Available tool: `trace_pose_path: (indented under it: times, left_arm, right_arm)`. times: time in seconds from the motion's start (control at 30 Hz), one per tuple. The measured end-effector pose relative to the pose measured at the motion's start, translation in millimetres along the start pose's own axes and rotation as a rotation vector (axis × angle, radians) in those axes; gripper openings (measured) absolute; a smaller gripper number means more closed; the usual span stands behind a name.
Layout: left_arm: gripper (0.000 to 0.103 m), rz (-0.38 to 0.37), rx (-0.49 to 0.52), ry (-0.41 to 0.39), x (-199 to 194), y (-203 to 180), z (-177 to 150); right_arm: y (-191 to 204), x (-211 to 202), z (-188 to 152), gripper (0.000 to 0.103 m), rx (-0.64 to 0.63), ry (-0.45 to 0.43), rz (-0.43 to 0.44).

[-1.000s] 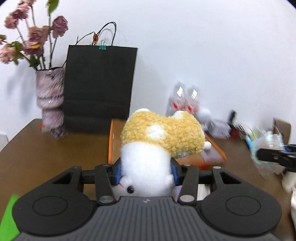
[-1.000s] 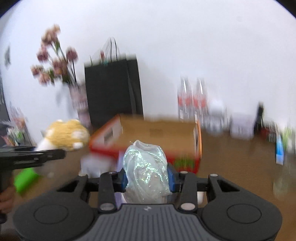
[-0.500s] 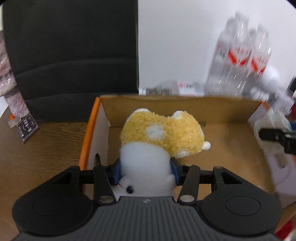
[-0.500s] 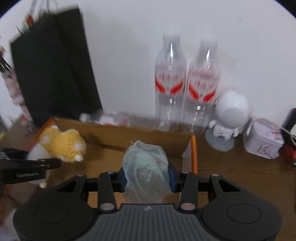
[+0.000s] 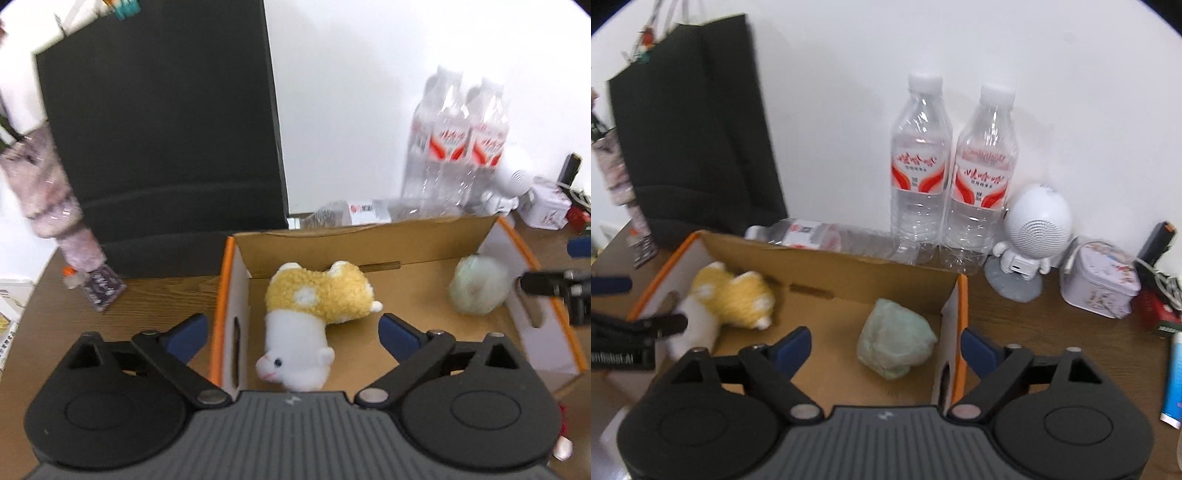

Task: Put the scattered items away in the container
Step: 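Lower the plush sheep and iridescent bag into the cardboard box and open both tools, then withdraw both tools from the box back toward the table items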

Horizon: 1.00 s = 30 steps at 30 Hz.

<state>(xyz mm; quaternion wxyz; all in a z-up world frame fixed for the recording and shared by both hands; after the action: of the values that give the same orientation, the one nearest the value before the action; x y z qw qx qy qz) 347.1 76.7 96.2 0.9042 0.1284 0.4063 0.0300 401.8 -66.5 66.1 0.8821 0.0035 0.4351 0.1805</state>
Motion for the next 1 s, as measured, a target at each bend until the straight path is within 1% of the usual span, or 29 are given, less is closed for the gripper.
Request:
trace_pose_path:
  times: [0.1,0.17,0.23,0.3,0.33,0.37,0.4,0.43,0.47,0.5,0.57,0.63,0.7,0.73,0.83,0.93,1.0]
  left_arm:
    - [0.103,-0.021,-0.013,-0.016,-37,-2,-8]
    - [0.103,-0.043,-0.038,-0.055,-63,-5,-23]
    - [0.103,-0.051,-0.075,-0.116,-91,-11,-49]
    - [0.103,-0.067,-0.099,-0.187,-115,-23,-83]
    - [0.103,-0.091,-0.105,-0.217,-123,-32,-103]
    - [0.103,-0.131,-0.111,-0.232,-126,-40,-122]
    - [0.103,-0.192,-0.122,-0.226,-125,-50,-146]
    - [0.103,-0.25,-0.139,-0.2,-121,-59,-169]
    - [0.103,-0.276,-0.161,-0.164,-116,-66,-191]
    - [0.103,-0.273,-0.185,-0.133,-113,-70,-213]
    - [0.103,-0.224,-0.217,-0.121,-117,-75,-247]
    - [0.103,-0.152,-0.233,-0.125,-126,-77,-271]
    - [0.103,-0.091,-0.216,-0.125,-133,-81,-283]
    - [0.103,-0.071,-0.193,-0.13,-136,-83,-286]
    - [0.103,-0.004,-0.134,-0.132,-140,-84,-290]
    - [0.103,0.009,-0.093,-0.098,-129,-89,-294]
    - [0.103,0.009,-0.078,-0.105,-128,-90,-298]
  right_arm:
    - [5,-37,-11,0.089,-0.003,0.006,0.007]
    - [4,-57,-23,0.089,0.02,0.006,0.007]
    - [0,-78,-43,0.089,0.062,-0.009,0.018]
    - [2,-101,-74,0.091,0.101,-0.044,0.064]
    - [4,-110,-93,0.098,0.116,-0.062,0.103]
    - [5,-118,-115,0.102,0.142,-0.088,0.152]
    - [5,-122,-136,0.103,0.166,-0.107,0.183]
    - [5,-122,-158,0.103,0.178,-0.113,0.189]
    - [4,-121,-183,0.103,0.185,-0.113,0.175]
    - [2,-120,-204,0.103,0.189,-0.118,0.147]
    - [-2,-121,-246,0.103,0.193,-0.144,0.101]
    - [-1,-121,-281,0.103,0.181,-0.155,0.115]
    - [0,-116,-306,0.103,0.178,-0.134,0.119]
    - [0,-115,-313,0.103,0.173,-0.123,0.107]
    - [6,-125,-323,0.103,0.125,-0.163,0.063]
    - [10,-126,-331,0.103,0.12,-0.144,0.06]
    - [11,-128,-336,0.103,0.1,-0.154,0.023]
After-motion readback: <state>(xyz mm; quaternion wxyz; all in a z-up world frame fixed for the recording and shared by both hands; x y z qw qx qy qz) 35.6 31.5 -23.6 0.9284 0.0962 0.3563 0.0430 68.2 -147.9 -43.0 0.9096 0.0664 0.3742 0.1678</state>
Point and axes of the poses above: each gripper's, at about its wrist camera, not at the fingertips, and x roughly the way its jaws point, y to its left, z to its top, the point moved 7 cm from there along x, roughly the way its jaws point, and after that the axes turned 15 degrees about x, right-handed, at the moved point
